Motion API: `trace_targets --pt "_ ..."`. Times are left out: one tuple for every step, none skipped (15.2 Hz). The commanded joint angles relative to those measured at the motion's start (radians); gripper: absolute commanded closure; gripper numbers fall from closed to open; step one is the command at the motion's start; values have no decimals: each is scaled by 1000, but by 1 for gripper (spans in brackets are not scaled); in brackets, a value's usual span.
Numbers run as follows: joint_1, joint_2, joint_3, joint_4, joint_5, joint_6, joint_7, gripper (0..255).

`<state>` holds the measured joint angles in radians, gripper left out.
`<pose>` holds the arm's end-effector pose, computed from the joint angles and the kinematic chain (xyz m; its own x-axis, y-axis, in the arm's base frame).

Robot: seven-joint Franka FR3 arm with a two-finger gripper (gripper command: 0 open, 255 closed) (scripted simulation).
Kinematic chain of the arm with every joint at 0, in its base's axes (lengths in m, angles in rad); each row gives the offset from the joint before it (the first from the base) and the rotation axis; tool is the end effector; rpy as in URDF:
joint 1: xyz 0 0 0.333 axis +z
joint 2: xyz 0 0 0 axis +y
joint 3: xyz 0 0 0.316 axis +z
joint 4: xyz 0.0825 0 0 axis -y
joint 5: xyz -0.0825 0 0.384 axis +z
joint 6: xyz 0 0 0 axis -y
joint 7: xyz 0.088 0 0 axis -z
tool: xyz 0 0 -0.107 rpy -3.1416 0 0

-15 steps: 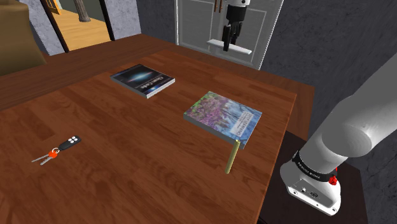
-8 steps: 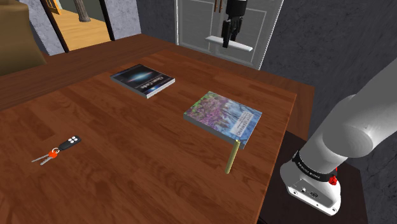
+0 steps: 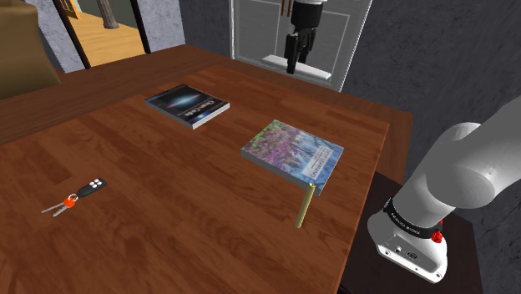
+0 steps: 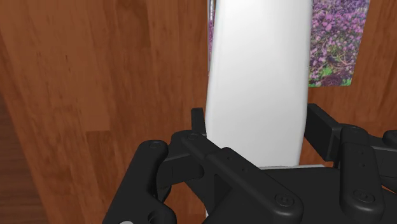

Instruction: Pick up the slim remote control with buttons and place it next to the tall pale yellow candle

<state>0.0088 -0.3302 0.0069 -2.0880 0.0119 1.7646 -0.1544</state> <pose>0.4569 0.0086 0.5619 0.9860 0.1667 0.0082 0.1667 -0.9860 -0.0083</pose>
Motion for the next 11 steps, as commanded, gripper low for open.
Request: trace_targets --pt "19 -36 32 -33 11 -3 48 255" --pt "27 -52 48 -46 17 -5 70 255" --pt "37 -66 63 -58 24 -6 92 255" --pt "46 -79 79 -70 31 -8 114 255" --pt "55 -92 95 -79 39 -10 136 255" --pt "64 -103 112 -88 46 -11 159 255" --pt "74 -114 128 -96 55 -13 181 255" --pt "83 -123 145 -103 63 -15 204 255" --pt "93 -131 162 -108 71 -17 227 255" --pt "102 -139 179 -112 80 -18 250 255" --pt "112 -145 196 -116 89 -20 274 255"
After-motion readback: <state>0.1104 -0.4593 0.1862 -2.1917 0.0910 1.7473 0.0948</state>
